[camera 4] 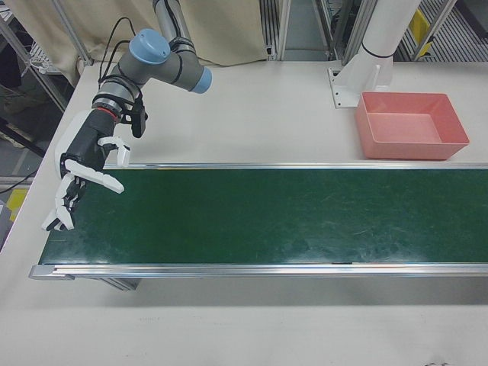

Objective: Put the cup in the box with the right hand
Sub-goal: 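Raise the right hand above the conveyor near its far end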

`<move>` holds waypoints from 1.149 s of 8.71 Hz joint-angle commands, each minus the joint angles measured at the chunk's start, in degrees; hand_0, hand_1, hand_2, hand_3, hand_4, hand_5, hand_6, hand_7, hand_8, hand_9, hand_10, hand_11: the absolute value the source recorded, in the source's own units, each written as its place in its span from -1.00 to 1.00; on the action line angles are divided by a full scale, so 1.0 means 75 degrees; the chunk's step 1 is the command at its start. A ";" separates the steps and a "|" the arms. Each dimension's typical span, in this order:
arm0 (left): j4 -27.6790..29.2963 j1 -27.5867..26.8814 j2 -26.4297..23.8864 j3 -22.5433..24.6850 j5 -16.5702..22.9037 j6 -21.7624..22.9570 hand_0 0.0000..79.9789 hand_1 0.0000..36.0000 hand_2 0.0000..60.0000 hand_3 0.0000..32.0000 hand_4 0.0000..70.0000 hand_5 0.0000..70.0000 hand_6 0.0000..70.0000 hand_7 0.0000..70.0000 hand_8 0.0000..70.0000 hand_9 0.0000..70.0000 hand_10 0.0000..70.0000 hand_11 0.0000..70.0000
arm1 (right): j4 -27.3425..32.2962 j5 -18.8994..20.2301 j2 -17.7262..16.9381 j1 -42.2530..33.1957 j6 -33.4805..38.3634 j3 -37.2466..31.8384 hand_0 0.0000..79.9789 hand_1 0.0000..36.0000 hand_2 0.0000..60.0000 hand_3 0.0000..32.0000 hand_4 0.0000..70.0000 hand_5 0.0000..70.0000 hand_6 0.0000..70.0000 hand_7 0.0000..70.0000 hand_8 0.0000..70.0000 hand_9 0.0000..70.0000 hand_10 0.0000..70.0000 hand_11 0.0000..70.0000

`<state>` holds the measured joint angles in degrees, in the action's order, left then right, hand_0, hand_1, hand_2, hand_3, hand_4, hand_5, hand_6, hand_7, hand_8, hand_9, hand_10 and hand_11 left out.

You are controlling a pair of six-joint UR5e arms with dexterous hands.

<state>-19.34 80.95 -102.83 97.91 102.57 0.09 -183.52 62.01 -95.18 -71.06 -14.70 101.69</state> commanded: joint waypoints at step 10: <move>0.0000 0.0000 0.0000 -0.0011 0.0000 0.0000 -1.00 -1.00 -1.00 -1.00 -1.00 -1.00 -1.00 -1.00 -1.00 -1.00 -1.00 -1.00 | -0.1032 -0.0170 0.1300 0.1295 -0.0678 0.0269 0.18 -1.00 -1.00 -0.50 -0.19 -0.97 -0.97 -0.65 -1.00 -0.97 -1.00 -1.00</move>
<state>-19.36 80.95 -102.83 97.83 102.56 0.12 -189.88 61.67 -86.36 -62.50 -19.89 103.42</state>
